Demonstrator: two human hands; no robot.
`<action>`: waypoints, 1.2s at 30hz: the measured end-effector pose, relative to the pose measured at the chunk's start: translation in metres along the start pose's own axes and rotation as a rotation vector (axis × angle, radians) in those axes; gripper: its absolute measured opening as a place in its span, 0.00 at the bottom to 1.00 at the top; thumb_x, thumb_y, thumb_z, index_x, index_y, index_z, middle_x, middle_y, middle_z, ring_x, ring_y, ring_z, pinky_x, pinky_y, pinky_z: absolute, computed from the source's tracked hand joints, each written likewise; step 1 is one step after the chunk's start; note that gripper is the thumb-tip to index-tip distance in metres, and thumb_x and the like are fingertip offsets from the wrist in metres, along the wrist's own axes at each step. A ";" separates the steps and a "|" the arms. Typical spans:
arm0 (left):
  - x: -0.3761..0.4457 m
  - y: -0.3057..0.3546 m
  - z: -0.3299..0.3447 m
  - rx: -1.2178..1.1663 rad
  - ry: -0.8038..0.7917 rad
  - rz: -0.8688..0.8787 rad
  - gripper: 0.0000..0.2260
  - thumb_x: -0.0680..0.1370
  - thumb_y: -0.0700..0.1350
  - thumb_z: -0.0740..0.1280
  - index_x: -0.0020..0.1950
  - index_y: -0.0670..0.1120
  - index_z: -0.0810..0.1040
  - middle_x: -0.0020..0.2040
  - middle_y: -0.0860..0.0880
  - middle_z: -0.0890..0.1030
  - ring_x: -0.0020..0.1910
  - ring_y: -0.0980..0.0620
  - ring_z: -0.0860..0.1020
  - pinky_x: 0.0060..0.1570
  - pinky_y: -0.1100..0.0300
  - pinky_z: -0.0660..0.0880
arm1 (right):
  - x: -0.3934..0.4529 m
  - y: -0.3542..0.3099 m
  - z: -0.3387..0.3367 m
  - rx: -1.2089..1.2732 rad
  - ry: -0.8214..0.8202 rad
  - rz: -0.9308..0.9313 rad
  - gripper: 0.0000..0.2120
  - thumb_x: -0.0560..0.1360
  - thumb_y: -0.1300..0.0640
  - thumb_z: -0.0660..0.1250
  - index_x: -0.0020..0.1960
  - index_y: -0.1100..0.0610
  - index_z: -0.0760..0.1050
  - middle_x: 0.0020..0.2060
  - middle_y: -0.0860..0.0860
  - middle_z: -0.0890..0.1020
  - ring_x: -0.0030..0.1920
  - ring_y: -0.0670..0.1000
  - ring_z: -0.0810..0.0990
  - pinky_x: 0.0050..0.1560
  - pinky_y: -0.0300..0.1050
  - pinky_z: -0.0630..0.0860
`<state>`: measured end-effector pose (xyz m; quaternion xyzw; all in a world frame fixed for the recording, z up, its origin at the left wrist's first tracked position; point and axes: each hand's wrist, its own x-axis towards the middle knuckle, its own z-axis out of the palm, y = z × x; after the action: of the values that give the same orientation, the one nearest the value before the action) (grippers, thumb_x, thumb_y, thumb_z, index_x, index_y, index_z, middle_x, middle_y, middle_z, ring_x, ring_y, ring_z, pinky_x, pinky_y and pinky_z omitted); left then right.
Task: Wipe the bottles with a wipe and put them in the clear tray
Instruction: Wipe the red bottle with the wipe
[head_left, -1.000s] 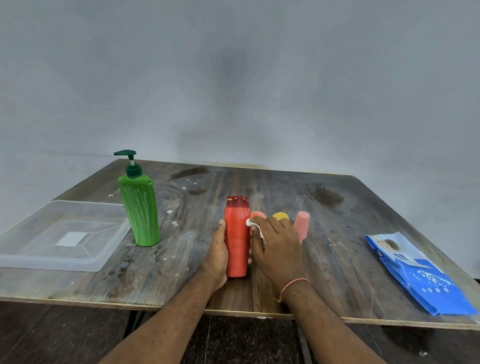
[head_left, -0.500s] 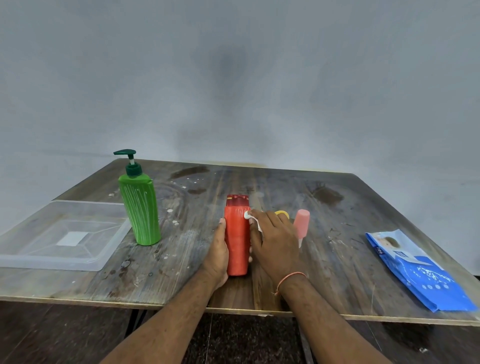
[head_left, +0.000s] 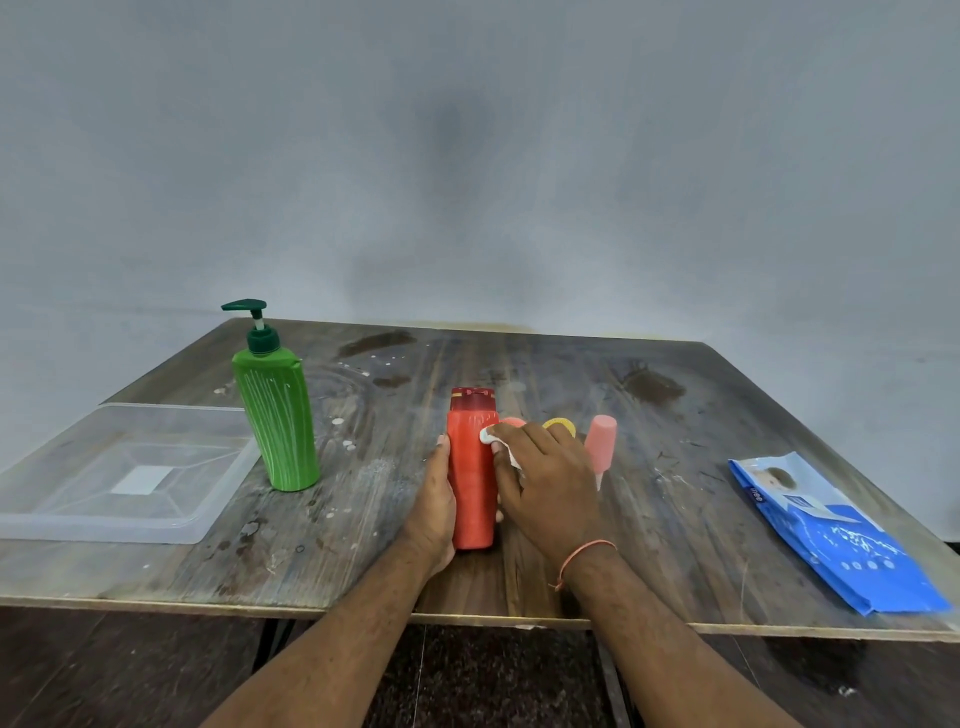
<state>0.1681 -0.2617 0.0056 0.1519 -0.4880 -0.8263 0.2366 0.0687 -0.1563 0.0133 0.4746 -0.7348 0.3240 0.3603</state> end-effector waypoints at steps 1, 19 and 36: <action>0.000 0.000 0.000 0.000 0.000 -0.004 0.31 0.84 0.66 0.50 0.55 0.50 0.88 0.51 0.36 0.84 0.41 0.43 0.82 0.40 0.51 0.79 | -0.001 0.001 -0.001 -0.009 -0.008 0.008 0.10 0.82 0.54 0.69 0.62 0.52 0.84 0.51 0.46 0.86 0.47 0.50 0.76 0.49 0.48 0.75; -0.005 0.004 0.002 0.029 -0.017 -0.019 0.33 0.85 0.65 0.49 0.54 0.45 0.86 0.43 0.39 0.82 0.38 0.46 0.81 0.39 0.52 0.78 | 0.010 0.000 0.002 0.076 -0.002 0.103 0.12 0.84 0.53 0.66 0.64 0.53 0.84 0.51 0.48 0.85 0.50 0.49 0.79 0.53 0.50 0.79; -0.002 0.003 0.004 0.047 0.016 0.021 0.30 0.86 0.64 0.48 0.53 0.53 0.88 0.52 0.37 0.86 0.44 0.42 0.83 0.42 0.50 0.79 | 0.011 -0.002 -0.005 -0.045 -0.023 0.026 0.10 0.83 0.52 0.68 0.61 0.51 0.84 0.51 0.47 0.86 0.49 0.52 0.80 0.52 0.53 0.77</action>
<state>0.1686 -0.2591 0.0101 0.1590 -0.5071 -0.8108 0.2455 0.0687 -0.1579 0.0250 0.4606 -0.7520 0.3065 0.3584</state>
